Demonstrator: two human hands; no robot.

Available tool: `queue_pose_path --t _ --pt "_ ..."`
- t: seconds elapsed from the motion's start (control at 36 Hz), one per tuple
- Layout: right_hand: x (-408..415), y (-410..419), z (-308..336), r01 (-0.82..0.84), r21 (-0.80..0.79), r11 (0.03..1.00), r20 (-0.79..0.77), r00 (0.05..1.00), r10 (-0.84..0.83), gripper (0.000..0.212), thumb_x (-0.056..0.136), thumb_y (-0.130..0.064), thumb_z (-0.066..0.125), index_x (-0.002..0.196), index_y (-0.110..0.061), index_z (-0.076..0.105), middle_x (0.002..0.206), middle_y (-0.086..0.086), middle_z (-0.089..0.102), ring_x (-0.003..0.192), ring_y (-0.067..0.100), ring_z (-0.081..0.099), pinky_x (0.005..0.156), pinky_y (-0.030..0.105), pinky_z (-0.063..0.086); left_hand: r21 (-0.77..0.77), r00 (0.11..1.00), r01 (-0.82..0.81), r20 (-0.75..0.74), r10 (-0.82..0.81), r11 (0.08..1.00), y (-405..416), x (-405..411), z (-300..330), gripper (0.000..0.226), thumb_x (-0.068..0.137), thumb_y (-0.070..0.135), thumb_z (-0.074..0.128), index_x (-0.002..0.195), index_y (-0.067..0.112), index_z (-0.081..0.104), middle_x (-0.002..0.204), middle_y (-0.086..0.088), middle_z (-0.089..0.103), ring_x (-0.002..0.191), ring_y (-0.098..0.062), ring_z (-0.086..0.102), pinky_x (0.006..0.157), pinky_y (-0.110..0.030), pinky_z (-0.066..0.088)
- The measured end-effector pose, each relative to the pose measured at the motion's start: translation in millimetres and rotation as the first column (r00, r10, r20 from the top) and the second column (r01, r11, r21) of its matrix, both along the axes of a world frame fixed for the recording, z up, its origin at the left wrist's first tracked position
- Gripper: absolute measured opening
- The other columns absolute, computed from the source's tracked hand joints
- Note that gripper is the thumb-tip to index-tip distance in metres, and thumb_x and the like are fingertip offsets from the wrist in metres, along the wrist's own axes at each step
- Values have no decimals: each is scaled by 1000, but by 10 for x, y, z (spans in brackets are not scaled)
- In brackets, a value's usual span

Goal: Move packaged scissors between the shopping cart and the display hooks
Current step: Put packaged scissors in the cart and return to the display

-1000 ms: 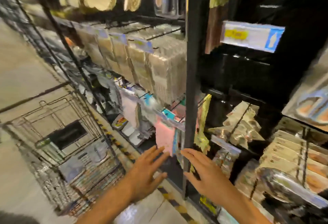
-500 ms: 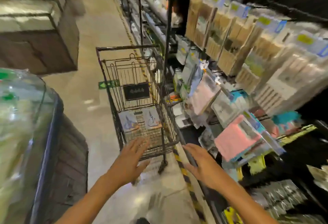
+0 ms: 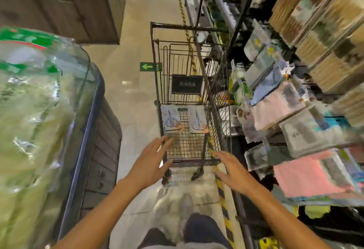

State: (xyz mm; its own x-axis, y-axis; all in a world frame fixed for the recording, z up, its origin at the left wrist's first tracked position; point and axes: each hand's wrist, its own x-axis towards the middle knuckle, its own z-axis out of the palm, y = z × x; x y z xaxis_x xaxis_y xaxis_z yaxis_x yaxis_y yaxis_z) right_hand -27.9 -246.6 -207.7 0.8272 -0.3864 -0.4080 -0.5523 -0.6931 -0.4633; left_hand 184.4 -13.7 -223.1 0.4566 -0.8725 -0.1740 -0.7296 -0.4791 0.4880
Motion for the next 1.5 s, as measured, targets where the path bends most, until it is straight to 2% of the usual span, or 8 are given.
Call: queue_pose_path --t 0.36,0.61,0.78,0.92,1.06,1.28,1.42,1.5 --pt "1089 -1097 -563 38 51 998 -54 998 -35 61 98 -34 62 153 -20 38 157 0 38 148 21 31 119 31 24 67 999 46 11 -47 997 -1280 667 -332 66 100 42 50 157 15 32 163 -12 29 151 -35 24 121 -36 5" --pt "1750 -1820 -965 81 128 989 -159 985 -60 54 99 -16 58 150 -10 41 146 17 52 132 31 49 106 34 37 196 993 -3 -112 26 981 -2116 1165 -884 68 97 46 34 155 10 33 158 -23 36 146 -47 31 118 -62 28" --pt "1993 -2059 -1436 150 200 968 -205 973 -108 63 100 -29 60 156 -17 33 158 8 38 146 24 32 115 28 23 249 984 -66 -142 104 966 -2439 1363 -1383 71 103 39 40 162 17 6 169 -12 1 156 -34 -5 122 -37 -9" --pt "2092 -2239 -1963 175 196 965 -252 960 -122 56 102 -19 57 154 -15 36 153 11 42 141 25 37 103 21 24 279 969 -91 -198 150 956 -2649 1523 -1912 76 101 37 53 161 25 7 169 -4 -1 156 -32 -4 126 -42 -2" --pt "2212 -2321 -2494 377 225 899 -310 902 -301 54 93 -17 68 143 -11 51 139 14 54 133 32 48 107 36 38 301 970 -79 -198 143 950 -2765 1688 -2426 73 98 43 45 160 14 20 166 -14 18 154 -38 12 124 -41 4" --pt "2417 -2549 -3368 412 207 887 -279 894 -350 54 89 -11 71 140 -14 51 119 -6 50 114 10 47 88 9 34 320 973 -49 -199 117 946 -2956 1888 -3054 74 94 29 66 157 10 31 162 -17 31 148 -42 27 122 -48 15" --pt "2598 -2721 -3991 449 211 868 -241 885 -399 44 80 -24 77 118 -27 56 113 -2 60 101 18 65 77 33 60 297 970 -85 -196 148 951 -3013 1937 -3259 75 93 29 65 158 13 29 162 -15 31 150 -33 21 119 -45 7" --pt "2693 -2778 -4308 494 159 855 -157 867 -473 40 80 -43 75 113 -30 55 105 -3 59 90 18 64 65 35 61 297 964 -102 -206 168 949 -3058 1964 -3306 75 97 28 62 159 13 23 164 -15 26 153 -35 17 119 -39 0"
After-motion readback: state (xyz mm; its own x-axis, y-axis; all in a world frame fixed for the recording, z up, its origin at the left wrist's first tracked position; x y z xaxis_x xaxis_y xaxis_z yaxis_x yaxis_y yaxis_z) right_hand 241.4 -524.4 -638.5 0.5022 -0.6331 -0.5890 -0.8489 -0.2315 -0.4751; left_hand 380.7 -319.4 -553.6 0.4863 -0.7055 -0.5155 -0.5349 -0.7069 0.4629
